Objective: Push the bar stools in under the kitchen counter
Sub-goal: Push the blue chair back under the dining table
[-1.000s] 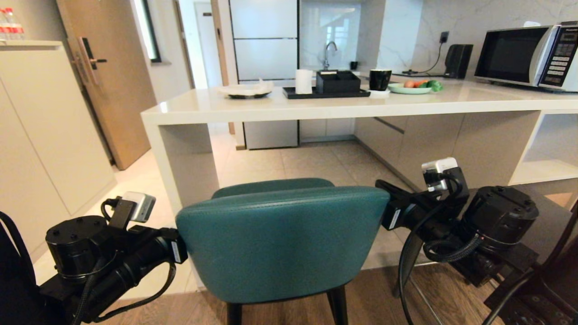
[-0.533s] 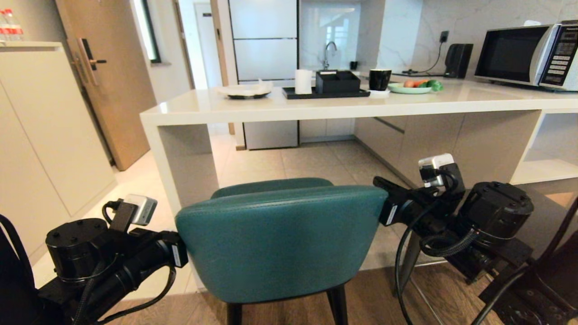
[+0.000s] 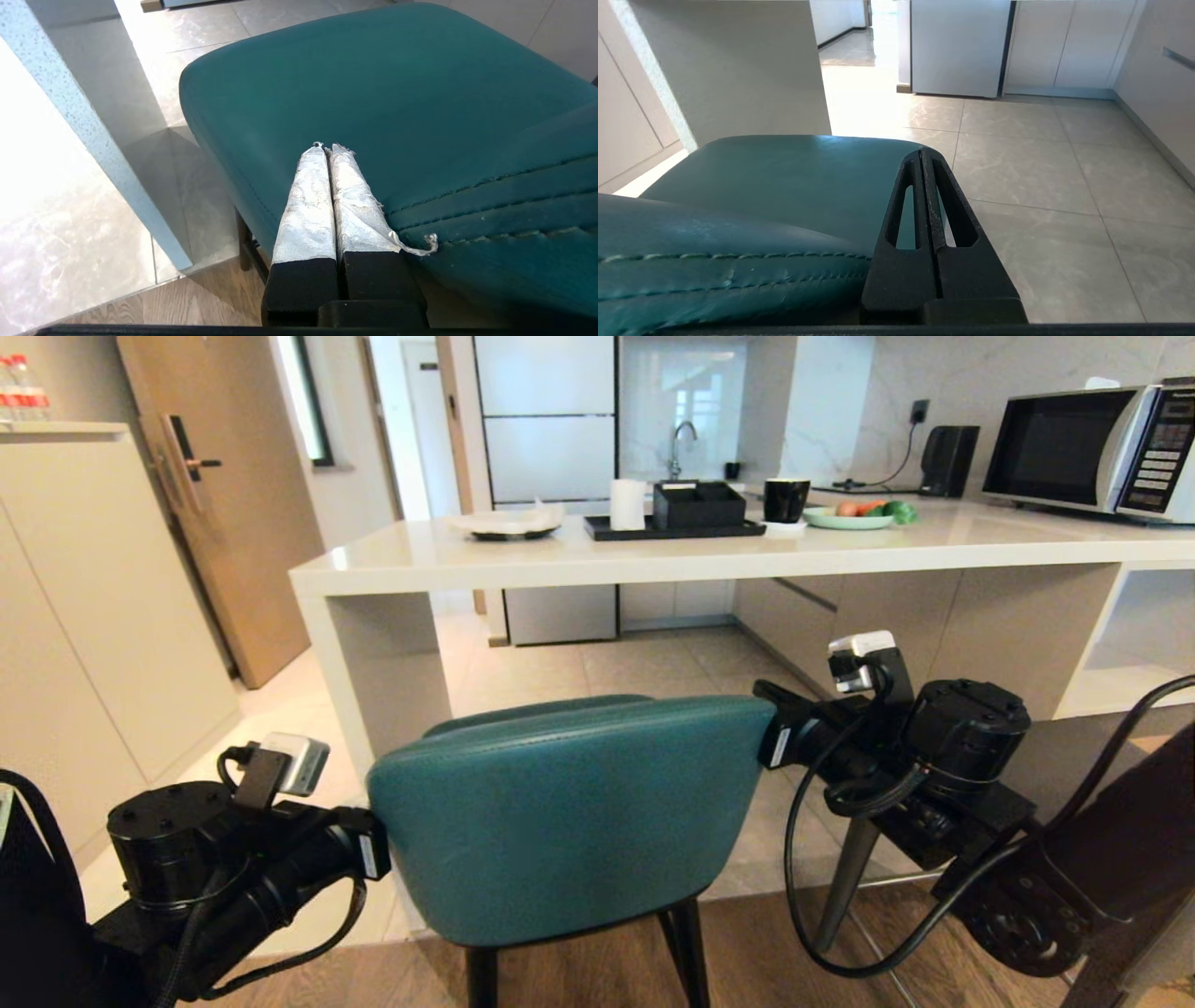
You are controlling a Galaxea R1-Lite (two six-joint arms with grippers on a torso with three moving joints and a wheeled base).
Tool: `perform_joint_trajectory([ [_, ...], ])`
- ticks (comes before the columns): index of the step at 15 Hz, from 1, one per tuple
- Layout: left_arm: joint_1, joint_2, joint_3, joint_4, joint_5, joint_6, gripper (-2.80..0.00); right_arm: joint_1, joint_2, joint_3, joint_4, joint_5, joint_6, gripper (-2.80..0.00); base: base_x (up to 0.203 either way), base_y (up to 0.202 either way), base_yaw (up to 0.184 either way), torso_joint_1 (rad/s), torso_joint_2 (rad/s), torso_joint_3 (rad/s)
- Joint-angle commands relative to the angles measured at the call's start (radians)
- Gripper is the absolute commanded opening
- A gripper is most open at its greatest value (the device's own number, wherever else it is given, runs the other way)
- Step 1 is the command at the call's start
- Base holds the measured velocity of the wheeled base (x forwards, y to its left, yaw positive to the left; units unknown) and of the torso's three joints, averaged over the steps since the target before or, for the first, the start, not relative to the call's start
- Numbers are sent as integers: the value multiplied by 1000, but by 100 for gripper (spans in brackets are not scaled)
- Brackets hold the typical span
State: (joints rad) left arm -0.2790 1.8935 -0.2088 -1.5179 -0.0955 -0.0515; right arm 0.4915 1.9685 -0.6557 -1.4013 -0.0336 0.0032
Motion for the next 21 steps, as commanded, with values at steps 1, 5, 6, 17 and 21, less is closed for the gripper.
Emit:
perform_joint_trajectory([
  [1, -4, 40, -38, -12, 1, -1, -280, 0, -6, 22, -9, 4, 0, -280, 0, 0, 0, 0, 0, 0],
  [5, 0, 143, -139, -12, 11, 20, -280, -2, -20, 83, -22, 4, 3, -280, 0, 0, 0, 0, 0, 0],
  [6, 3, 157, -172, -12, 11, 33, -280, -2, -14, 85, -38, 4, 4, -280, 0, 0, 0, 0, 0, 0],
  [17, 163, 272, -328, 7, 2, 83, -280, 1, 9, 76, -50, 15, 2, -280, 0, 0, 0, 0, 0, 0],
  [21, 154, 253, -245, -12, 0, 85, -280, -3, 81, -33, -41, 14, 3, -280, 0, 0, 0, 0, 0, 0],
])
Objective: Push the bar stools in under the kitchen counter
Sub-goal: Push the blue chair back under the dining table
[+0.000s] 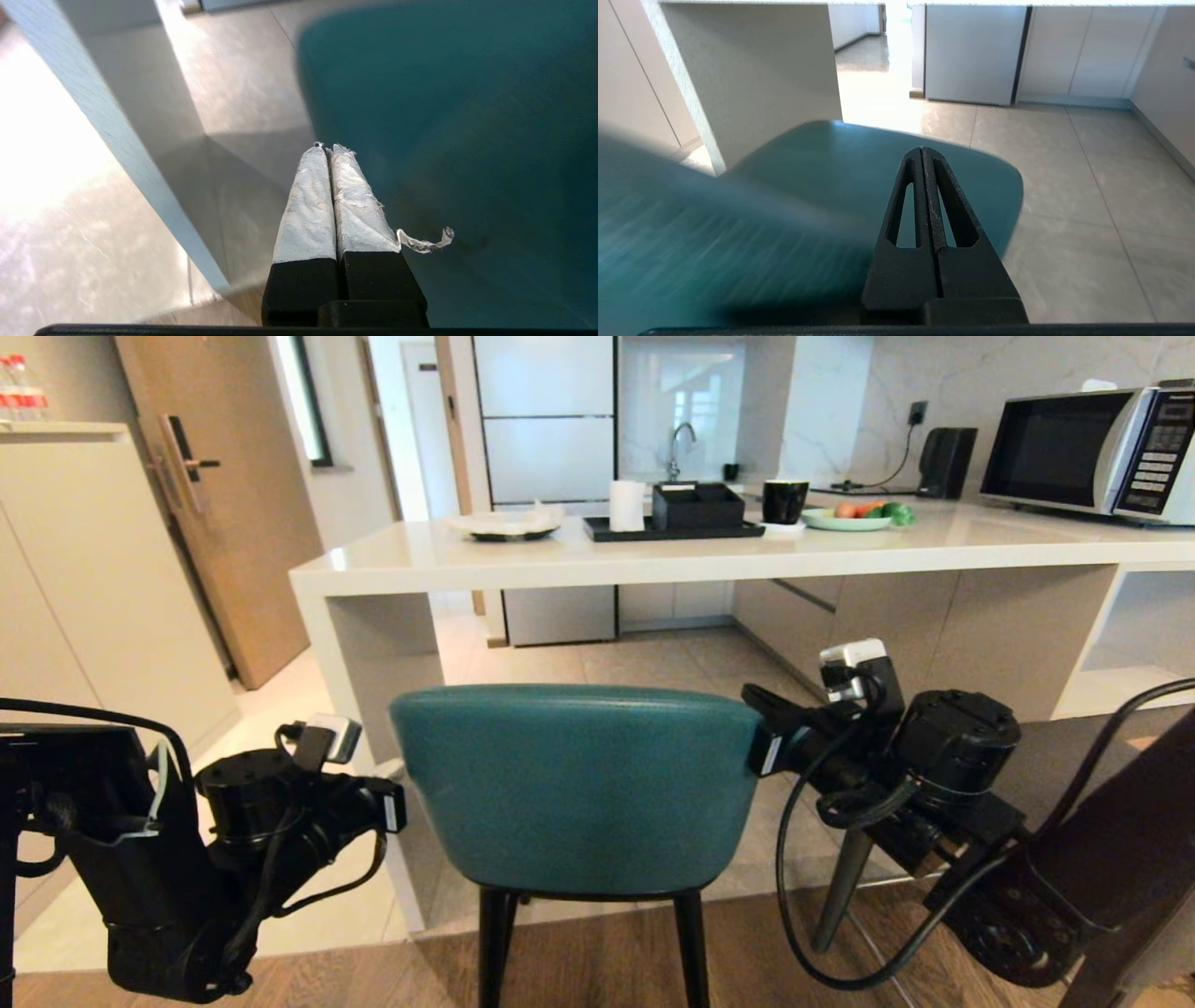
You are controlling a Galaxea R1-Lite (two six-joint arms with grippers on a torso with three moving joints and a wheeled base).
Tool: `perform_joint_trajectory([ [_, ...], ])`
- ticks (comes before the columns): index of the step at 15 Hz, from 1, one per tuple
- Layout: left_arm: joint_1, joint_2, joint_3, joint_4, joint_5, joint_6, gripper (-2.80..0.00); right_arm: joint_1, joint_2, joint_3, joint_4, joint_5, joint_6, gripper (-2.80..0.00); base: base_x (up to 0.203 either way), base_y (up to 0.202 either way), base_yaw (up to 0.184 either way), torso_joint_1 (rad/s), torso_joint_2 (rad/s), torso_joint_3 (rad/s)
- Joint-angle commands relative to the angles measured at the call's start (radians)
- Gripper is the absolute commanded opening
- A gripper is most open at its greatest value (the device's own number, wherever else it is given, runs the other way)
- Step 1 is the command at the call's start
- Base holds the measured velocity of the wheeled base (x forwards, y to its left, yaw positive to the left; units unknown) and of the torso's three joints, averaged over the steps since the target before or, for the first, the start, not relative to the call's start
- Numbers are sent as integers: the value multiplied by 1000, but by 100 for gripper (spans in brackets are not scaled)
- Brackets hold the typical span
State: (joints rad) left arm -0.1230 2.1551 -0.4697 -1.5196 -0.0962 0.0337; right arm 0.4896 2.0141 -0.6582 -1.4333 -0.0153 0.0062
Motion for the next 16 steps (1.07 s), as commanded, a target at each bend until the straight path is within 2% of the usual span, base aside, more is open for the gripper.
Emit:
perform_joint_trajectory([
  [1, -3, -14, 27, -10, 1, 0, -280, -2, 50, -72, 11, -5, 0, -280, 0, 0, 0, 0, 0, 0],
  [4, -1, -23, 29, -10, 4, 0, -280, -9, 87, -176, 85, -7, 0, -280, 0, 0, 0, 0, 0, 0],
  [7, -4, -26, 28, -10, 4, 0, -280, -29, 123, -211, 103, -9, -3, -280, 0, 0, 0, 0, 0, 0],
  [11, 18, -20, 4, -10, 5, 0, -280, -84, 107, -184, 100, -9, -4, -280, 0, 0, 0, 0, 0, 0],
  [13, 53, -5, -49, -10, -4, 0, -280, -79, 86, -168, 100, -9, -6, -280, 0, 0, 0, 0, 0, 0],
  [16, 68, 5, -103, -10, -65, 0, -280, -44, 34, -126, 99, -9, -5, -280, 0, 0, 0, 0, 0, 0],
])
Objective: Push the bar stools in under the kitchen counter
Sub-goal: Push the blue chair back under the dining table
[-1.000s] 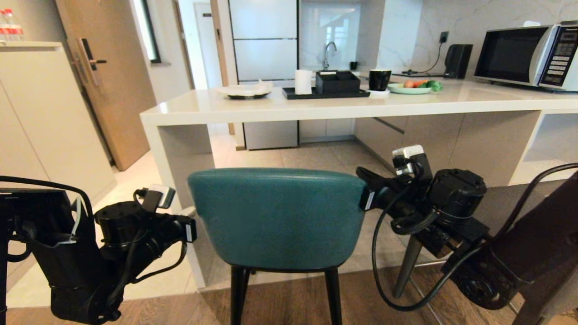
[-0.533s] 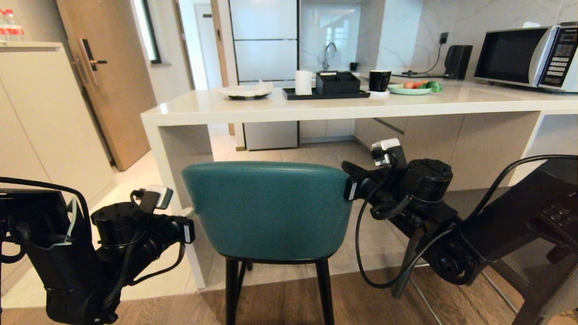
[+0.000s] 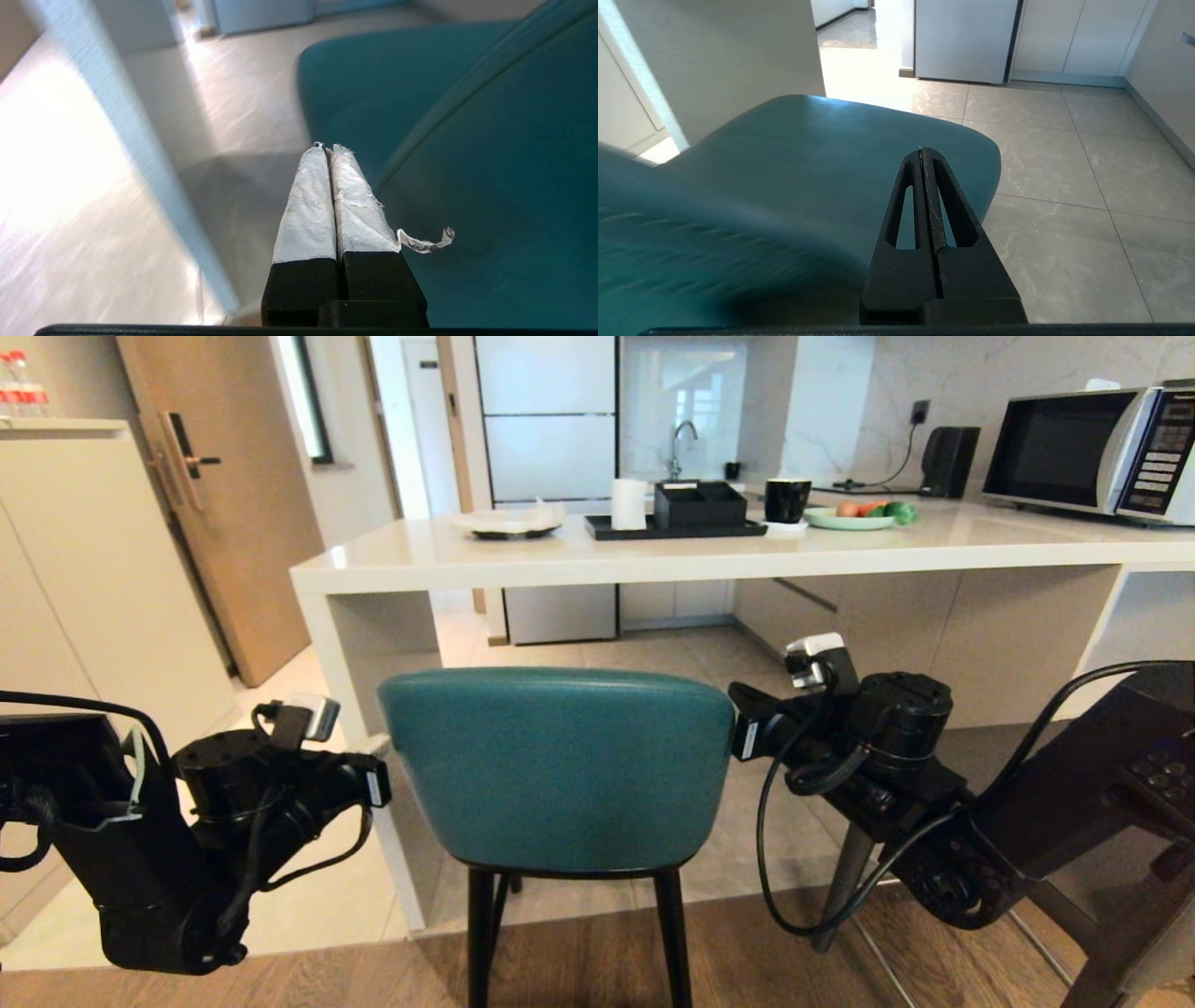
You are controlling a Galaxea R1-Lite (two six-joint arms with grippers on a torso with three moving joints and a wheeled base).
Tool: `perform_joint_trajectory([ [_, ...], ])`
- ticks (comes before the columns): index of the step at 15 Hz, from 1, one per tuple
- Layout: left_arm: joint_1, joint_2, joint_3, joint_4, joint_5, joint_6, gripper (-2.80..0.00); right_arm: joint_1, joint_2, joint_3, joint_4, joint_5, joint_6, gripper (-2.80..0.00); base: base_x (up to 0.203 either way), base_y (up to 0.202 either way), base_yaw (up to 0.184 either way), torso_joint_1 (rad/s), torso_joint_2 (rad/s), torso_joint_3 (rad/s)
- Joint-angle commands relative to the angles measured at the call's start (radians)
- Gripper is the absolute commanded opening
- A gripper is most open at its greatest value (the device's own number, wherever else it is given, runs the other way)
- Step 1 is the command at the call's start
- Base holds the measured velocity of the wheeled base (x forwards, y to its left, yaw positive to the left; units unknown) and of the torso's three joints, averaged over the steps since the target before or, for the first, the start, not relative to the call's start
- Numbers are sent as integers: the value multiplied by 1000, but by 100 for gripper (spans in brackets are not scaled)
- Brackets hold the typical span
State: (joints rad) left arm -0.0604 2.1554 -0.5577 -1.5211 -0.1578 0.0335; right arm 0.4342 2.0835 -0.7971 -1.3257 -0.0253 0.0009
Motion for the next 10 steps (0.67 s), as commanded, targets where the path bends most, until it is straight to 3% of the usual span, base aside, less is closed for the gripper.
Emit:
perform_joint_trajectory([
  [1, 5, 11, -36, -9, -9, 0, -280, 28, -63, 33, -9, 1, 1, -280, 0, 0, 0, 0, 0, 0],
  [6, -55, 6, -52, -9, -9, 0, -280, 104, -155, 137, -8, 0, 1, -280, 0, 0, 0, 0, 0, 0],
  [10, -140, -16, -31, -9, 3, -5, -280, 102, -60, 35, -4, -3, 1, -280, 0, 0, 0, 0, 0, 0],
])
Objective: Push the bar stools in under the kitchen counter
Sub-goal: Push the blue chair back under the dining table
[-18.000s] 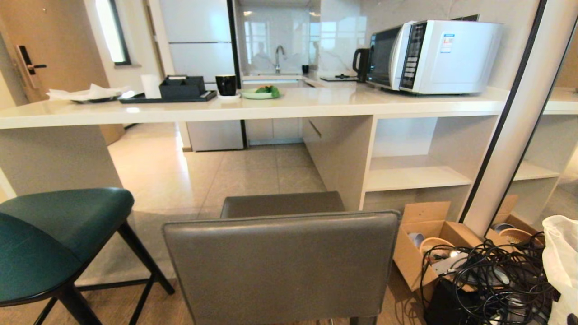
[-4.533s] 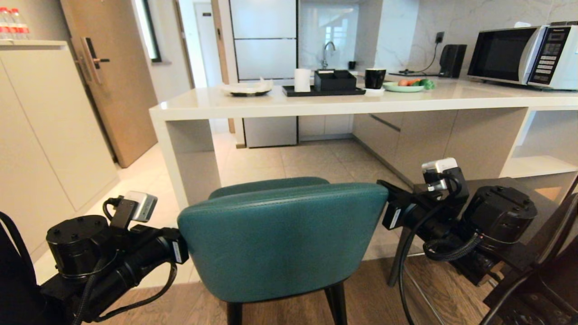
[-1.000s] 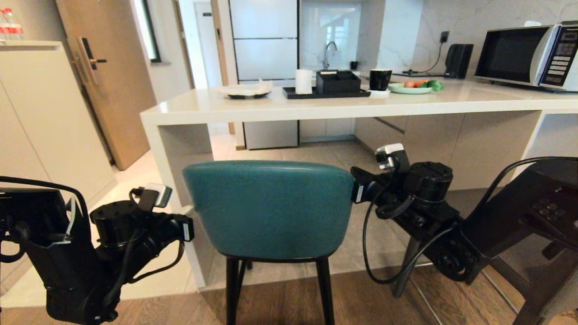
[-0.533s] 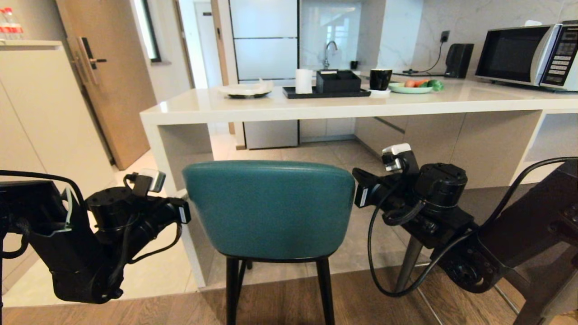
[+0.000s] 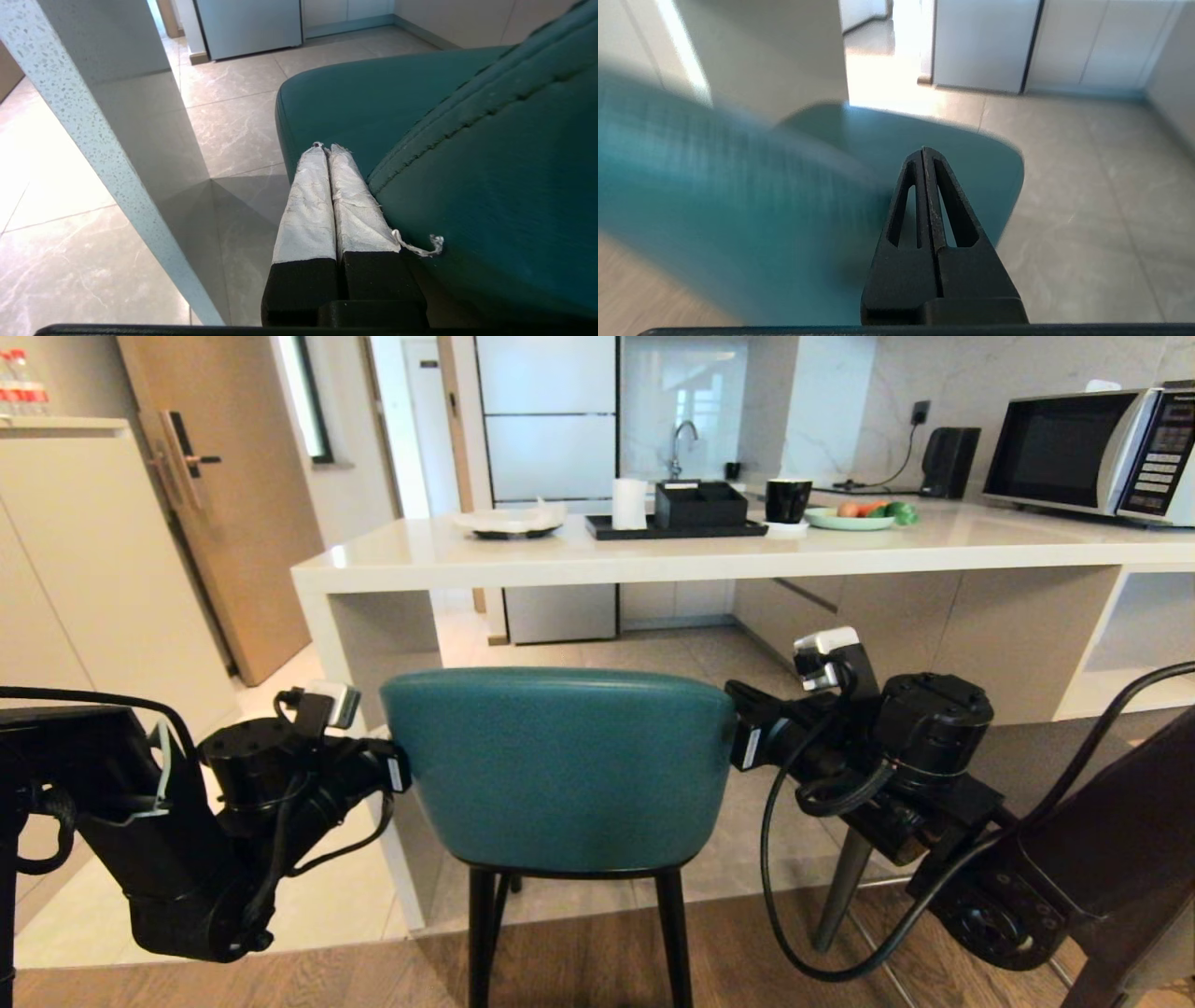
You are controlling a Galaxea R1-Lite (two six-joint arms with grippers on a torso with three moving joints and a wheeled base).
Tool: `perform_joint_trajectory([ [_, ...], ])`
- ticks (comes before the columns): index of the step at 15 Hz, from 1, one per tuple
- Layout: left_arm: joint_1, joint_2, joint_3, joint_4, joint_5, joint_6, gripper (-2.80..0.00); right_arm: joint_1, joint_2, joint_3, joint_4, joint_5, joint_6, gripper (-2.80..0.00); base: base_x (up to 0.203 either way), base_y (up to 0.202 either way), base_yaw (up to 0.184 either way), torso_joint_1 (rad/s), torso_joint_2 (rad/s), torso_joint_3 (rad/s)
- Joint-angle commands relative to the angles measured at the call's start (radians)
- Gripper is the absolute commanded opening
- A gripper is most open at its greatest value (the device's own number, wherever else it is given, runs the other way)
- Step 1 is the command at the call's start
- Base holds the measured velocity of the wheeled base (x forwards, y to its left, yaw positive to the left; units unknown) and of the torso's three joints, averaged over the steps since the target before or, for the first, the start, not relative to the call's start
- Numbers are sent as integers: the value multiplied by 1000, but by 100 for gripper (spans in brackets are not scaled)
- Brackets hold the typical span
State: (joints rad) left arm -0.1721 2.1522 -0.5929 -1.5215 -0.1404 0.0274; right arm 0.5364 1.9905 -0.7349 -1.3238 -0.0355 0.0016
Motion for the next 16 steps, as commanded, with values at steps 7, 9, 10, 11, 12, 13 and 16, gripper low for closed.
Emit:
perform_joint_trajectory([
  [7, -49, -41, 50, -9, -11, 1, -280, -42, 73, -107, 40, 6, 0, -280, 0, 0, 0, 0, 0, 0],
  [9, -53, -54, 56, -9, -11, 2, -280, -42, 77, -110, 41, 6, 0, -280, 0, 0, 0, 0, 0, 0],
  [10, -53, -65, 67, -9, -11, 2, -280, -42, 79, -106, 40, 6, 0, -280, 0, 0, 0, 0, 0, 0],
  [11, -53, -77, 85, -9, -11, 2, -280, -42, 77, -101, 39, 6, 0, -280, 0, 0, 0, 0, 0, 0],
  [12, -50, -78, 99, -9, -10, 2, -280, -42, 77, -100, 38, 6, 0, -280, 0, 0, 0, 0, 0, 0],
  [13, -45, -77, 110, -9, -9, 3, -280, -42, 79, -101, 38, 6, 0, -280, 0, 0, 0, 0, 0, 0],
  [16, -44, -80, 117, -9, -7, 6, -280, -42, 83, -101, 38, 6, -1, -280, 0, 0, 0, 0, 0, 0],
])
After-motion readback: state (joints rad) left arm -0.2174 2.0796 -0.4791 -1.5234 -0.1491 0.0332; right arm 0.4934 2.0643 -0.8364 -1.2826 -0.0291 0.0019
